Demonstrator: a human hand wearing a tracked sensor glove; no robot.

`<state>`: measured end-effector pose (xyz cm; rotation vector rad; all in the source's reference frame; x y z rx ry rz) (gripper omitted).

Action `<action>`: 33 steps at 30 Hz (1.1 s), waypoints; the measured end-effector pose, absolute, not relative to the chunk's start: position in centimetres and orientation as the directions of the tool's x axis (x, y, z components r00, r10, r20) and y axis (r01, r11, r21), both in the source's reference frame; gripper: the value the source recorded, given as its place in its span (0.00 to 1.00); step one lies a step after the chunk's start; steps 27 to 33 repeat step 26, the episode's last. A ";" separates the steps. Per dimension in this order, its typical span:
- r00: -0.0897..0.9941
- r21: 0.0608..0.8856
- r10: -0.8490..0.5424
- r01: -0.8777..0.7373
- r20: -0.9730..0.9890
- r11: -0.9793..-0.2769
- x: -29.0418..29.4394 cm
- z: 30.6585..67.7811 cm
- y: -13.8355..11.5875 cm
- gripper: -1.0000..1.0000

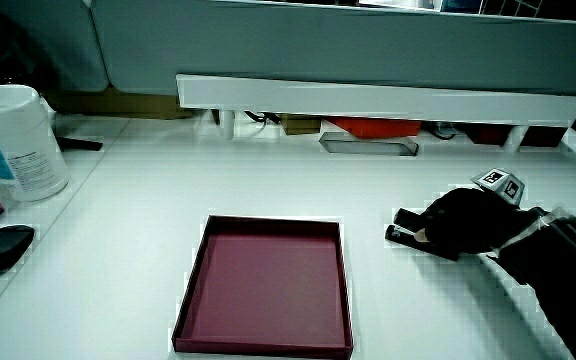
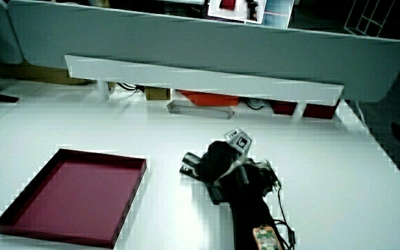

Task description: Place stapper on desk

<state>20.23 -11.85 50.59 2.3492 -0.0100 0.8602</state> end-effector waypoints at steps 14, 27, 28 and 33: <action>0.833 0.575 -0.115 -0.467 0.542 -0.672 13.3 37.1 -6.4 0.00; 0.684 0.472 -0.323 -0.703 0.654 -0.533 9.4 32.0 1.6 0.00; 0.684 0.472 -0.323 -0.703 0.654 -0.533 9.4 32.0 1.6 0.00; 0.684 0.472 -0.323 -0.703 0.654 -0.533 9.4 32.0 1.6 0.00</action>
